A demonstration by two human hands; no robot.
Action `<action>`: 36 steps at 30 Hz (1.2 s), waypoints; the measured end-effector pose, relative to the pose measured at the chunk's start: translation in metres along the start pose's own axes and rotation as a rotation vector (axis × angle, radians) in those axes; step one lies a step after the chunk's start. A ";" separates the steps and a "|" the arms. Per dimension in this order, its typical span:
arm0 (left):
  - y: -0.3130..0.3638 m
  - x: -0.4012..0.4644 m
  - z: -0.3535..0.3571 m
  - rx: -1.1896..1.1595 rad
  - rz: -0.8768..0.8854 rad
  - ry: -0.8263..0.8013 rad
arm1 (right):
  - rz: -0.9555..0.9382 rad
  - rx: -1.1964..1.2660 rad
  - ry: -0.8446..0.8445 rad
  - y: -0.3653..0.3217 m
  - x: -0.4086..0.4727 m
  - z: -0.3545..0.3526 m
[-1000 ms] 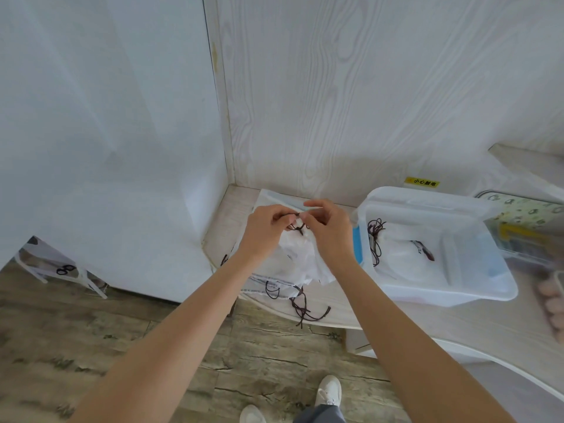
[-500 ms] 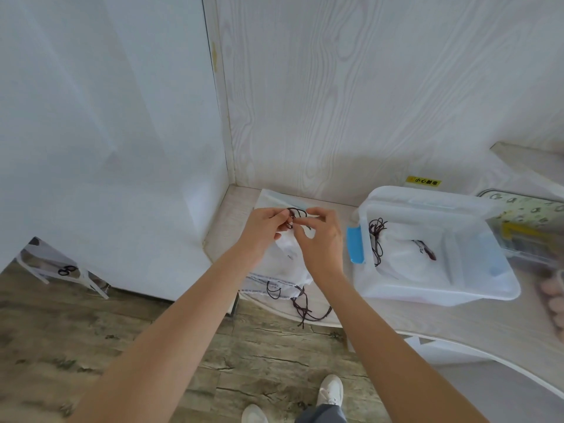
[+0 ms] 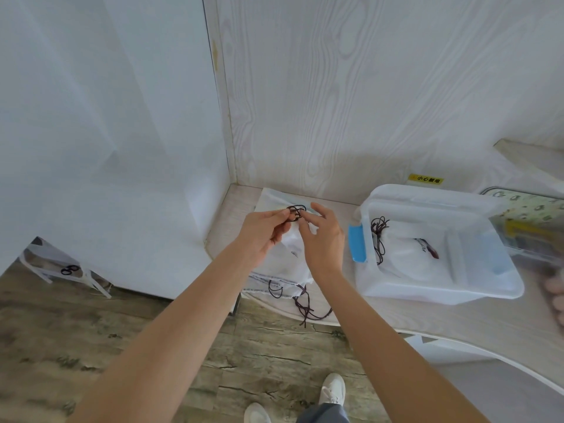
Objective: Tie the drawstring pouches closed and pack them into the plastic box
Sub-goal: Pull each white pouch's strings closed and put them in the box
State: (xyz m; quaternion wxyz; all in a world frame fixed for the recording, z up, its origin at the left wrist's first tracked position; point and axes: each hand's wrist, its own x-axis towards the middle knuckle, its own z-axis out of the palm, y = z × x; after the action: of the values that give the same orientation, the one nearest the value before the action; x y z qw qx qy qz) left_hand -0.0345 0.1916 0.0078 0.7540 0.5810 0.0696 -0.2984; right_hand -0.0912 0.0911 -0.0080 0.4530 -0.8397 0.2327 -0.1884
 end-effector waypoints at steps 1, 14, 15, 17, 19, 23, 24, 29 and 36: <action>0.000 0.000 0.000 -0.007 0.005 0.014 | -0.009 0.000 -0.010 0.000 -0.001 0.000; 0.005 -0.003 -0.006 0.074 -0.122 -0.119 | 0.035 0.081 -0.255 0.001 0.017 -0.012; 0.005 -0.003 -0.006 0.065 -0.115 -0.120 | 0.028 0.066 -0.265 0.002 0.018 -0.013; 0.003 -0.001 -0.007 0.016 -0.103 -0.121 | 0.009 0.040 -0.274 0.001 0.020 -0.014; 0.003 0.000 -0.009 -0.044 -0.089 -0.106 | -0.014 0.019 -0.267 0.001 0.021 -0.015; 0.002 0.001 -0.011 -0.043 -0.044 -0.045 | 0.044 0.066 -0.279 -0.002 0.020 -0.018; 0.001 0.001 -0.011 -0.029 -0.027 -0.027 | 0.084 0.107 -0.284 -0.002 0.019 -0.018; 0.000 0.002 -0.015 0.020 0.057 0.095 | 0.279 0.363 -0.263 0.001 0.018 -0.017; -0.007 0.008 -0.027 0.067 0.092 0.275 | 0.443 0.587 -0.183 0.008 0.017 -0.024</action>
State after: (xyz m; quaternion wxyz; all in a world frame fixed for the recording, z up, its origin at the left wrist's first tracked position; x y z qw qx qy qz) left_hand -0.0250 0.2124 -0.0107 0.7303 0.6440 0.1355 -0.1834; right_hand -0.0918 0.0617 -0.0004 0.7229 -0.6169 0.3035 -0.0688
